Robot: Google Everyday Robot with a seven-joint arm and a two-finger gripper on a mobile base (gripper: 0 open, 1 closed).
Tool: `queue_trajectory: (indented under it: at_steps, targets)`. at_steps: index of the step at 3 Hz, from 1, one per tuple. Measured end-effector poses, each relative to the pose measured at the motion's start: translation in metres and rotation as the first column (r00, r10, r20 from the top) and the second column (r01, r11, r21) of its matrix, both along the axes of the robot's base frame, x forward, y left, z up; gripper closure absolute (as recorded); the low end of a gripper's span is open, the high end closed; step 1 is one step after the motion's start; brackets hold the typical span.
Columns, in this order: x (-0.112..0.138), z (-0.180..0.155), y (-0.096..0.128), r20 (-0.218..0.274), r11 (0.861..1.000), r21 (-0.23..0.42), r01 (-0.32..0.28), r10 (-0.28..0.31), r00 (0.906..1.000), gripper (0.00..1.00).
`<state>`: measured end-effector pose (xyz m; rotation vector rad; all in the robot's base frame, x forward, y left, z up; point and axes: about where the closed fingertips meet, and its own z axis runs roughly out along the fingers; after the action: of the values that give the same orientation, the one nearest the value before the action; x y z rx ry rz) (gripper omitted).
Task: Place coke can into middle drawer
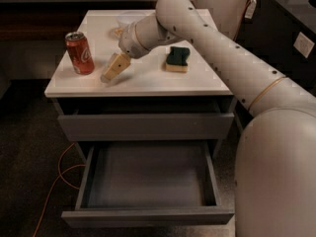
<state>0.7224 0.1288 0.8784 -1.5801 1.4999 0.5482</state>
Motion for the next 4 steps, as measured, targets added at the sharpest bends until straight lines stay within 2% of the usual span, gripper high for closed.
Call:
queue_trajectory:
  at_steps: [1, 2, 3, 4]
  targets:
    - [0.02, 0.003, 0.029, 0.029, 0.999, 0.047, 0.022, -0.023, 0.9993, 0.0]
    - [0.032, 0.003, 0.06, 0.045, 0.997, 0.082, 0.007, -0.011, 0.9989, 0.0]
    - [0.033, 0.003, 0.082, 0.047, 0.995, 0.092, -0.028, 0.024, 0.9986, 0.0]
    - [0.03, 0.005, 0.101, 0.055, 0.993, 0.092, -0.069, 0.064, 0.9964, 0.16]
